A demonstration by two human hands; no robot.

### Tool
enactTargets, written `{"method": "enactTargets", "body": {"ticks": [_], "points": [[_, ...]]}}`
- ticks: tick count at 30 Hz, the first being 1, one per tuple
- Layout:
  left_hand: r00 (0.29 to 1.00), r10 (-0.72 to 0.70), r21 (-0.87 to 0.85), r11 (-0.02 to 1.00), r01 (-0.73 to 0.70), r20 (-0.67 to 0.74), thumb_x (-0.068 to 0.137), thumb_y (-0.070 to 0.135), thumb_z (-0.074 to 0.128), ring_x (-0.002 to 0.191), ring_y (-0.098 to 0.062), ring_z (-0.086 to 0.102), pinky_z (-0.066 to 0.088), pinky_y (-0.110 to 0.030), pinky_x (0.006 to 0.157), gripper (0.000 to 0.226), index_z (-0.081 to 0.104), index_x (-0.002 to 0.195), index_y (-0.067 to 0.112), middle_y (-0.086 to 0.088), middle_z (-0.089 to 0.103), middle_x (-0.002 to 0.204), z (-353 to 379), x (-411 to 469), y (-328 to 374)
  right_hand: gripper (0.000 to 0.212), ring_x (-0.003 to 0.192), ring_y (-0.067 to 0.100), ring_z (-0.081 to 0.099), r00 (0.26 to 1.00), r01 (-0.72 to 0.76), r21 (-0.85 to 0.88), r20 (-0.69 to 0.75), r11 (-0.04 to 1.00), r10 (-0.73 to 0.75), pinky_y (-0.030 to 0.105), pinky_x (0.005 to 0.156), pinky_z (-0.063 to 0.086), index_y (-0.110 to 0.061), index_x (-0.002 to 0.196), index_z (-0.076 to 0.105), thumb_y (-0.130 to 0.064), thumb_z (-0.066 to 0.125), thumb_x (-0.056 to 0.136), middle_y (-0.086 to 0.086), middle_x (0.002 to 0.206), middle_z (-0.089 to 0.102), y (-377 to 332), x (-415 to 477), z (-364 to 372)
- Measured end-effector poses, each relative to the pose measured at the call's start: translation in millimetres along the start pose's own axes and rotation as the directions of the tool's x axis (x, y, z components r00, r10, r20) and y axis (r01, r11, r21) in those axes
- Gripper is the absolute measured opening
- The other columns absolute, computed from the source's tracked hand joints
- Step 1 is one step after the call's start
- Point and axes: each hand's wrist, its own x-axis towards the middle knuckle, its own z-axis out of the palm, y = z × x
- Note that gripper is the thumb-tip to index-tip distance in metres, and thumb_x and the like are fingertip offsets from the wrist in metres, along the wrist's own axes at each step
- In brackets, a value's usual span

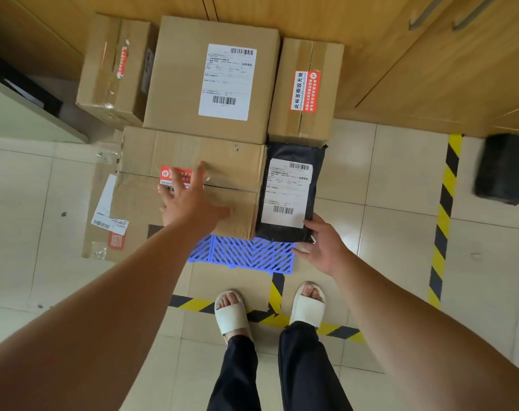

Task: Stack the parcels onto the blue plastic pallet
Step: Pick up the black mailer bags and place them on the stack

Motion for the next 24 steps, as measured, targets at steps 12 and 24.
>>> {"method": "enactTargets", "body": {"ticks": [12, 24], "points": [[0.984, 0.008, -0.353, 0.934, 0.057, 0.179, 0.091, 0.019, 0.06, 0.075, -0.012, 0.058, 0.047, -0.025, 0.063, 0.05, 0.049, 0.14, 0.017, -0.004, 0.059, 0.124, -52.8, -162.9, 53.0, 0.033, 0.101, 0.025, 0.059, 0.992, -0.005, -0.207, -0.123, 0.978, -0.021, 0.045, 0.091, 0.053, -0.015, 0.133, 0.055, -0.007, 0.048, 0.102, 0.01, 0.127, 0.057, -13.3, -205.1, -69.7], [0.872, 0.334, -0.732, 0.68, 0.04, 0.358, 0.093, 0.005, 0.061, 0.083, -0.022, 0.066, 0.051, -0.033, 0.078, 0.016, 0.07, 0.104, 0.011, -0.011, 0.07, 0.096, -97.3, -424.0, 207.0, 0.021, 0.087, 0.028, 0.065, 0.989, 0.147, 0.106, -0.029, 0.983, -0.144, 0.036, 0.075, 0.051, -0.012, 0.117, 0.061, -0.015, 0.045, 0.104, 0.01, 0.099, 0.066, -41.7, -441.5, -184.7]]}}
